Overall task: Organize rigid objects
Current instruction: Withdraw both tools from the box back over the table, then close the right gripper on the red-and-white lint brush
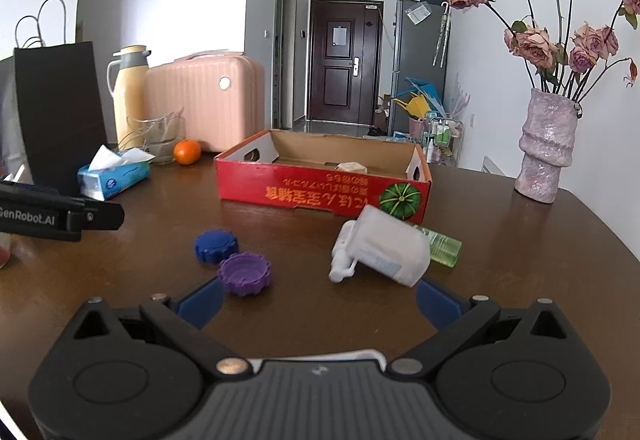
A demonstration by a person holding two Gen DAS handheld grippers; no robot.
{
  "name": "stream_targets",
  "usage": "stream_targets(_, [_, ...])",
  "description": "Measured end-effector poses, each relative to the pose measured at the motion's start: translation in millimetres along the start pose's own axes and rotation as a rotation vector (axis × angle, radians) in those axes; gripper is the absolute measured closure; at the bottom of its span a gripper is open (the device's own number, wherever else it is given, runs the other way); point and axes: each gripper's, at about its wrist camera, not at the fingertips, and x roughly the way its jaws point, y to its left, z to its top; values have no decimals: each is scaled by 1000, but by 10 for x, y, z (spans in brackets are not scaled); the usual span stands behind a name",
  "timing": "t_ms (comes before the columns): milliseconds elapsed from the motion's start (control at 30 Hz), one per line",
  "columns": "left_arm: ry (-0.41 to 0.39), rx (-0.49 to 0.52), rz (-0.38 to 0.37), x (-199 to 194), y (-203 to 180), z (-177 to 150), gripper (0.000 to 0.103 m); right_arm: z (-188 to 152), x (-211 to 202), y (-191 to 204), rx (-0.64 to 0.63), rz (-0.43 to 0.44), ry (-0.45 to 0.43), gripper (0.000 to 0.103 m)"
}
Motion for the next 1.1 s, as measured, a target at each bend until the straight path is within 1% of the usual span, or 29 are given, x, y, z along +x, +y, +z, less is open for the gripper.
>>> stream_targets(200, [21,-5,8,-104,89,-159,0,-117,-58,160,8,14,41,0])
stream_targets(367, [36,-11,11,-161,192,-281,0,-199,-83,392,-5,41,80,0])
stream_targets(533, [42,-20,12,-207,301,-377,0,-264,-31,634,1,60,137,0])
stream_targets(800, [43,-52,23,-237,513,-458,0,-261,165,883,51,38,200,0])
stream_targets(967, [48,-81,24,-225,633,-499,0,-248,347,955,88,-19,252,0])
stream_targets(1100, [53,-87,15,-204,658,-525,0,-257,424,965,124,-24,261,0])
